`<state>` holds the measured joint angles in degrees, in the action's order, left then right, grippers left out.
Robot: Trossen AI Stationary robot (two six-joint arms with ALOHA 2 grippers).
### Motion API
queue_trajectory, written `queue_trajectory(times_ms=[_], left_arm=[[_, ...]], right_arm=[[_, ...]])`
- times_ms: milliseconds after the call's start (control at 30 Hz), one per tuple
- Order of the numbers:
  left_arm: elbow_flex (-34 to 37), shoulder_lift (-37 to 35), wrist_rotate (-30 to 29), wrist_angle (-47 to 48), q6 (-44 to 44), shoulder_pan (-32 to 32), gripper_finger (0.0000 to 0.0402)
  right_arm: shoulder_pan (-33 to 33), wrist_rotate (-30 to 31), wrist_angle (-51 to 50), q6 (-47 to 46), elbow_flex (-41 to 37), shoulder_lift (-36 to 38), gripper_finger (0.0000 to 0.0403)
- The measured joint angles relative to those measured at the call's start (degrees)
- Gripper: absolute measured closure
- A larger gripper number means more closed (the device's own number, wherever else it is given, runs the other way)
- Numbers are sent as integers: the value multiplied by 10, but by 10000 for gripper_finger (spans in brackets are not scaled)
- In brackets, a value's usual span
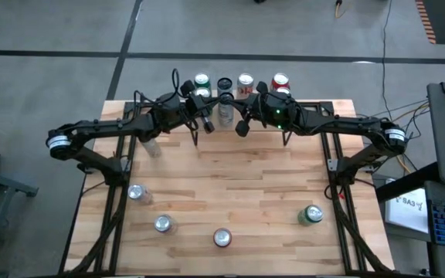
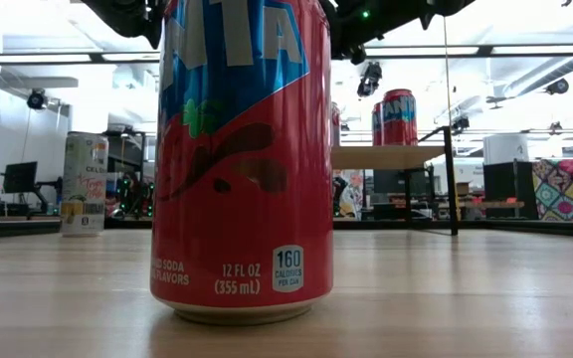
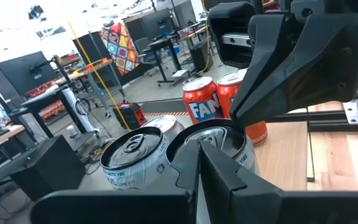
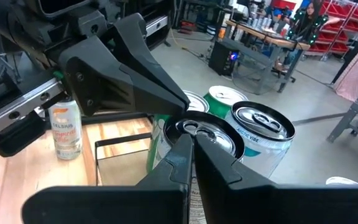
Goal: Place canned beverage on shelf
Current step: Put the white blue soda can on the shelf aligned with the other white blue soda can
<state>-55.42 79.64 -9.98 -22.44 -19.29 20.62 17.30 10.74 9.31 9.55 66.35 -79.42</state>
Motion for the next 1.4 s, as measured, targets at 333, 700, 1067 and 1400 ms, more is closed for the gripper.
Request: queue_trajectory(times_ms=[333, 700, 1067, 1400], left_arm=[[0, 0, 1, 1, 14, -8, 402], [1, -5, 1, 4, 11, -18, 402], [-1, -12, -1, -30, -17, -3, 402], [-12, 14, -2, -26, -6, 1, 402]], right_arm=[[0, 30, -2, 11, 0, 0, 394], [0, 58, -4, 24, 0, 2, 394], [-1, 57, -2, 24, -1, 10, 394], [-2, 36, -1, 13, -1, 9, 394]])
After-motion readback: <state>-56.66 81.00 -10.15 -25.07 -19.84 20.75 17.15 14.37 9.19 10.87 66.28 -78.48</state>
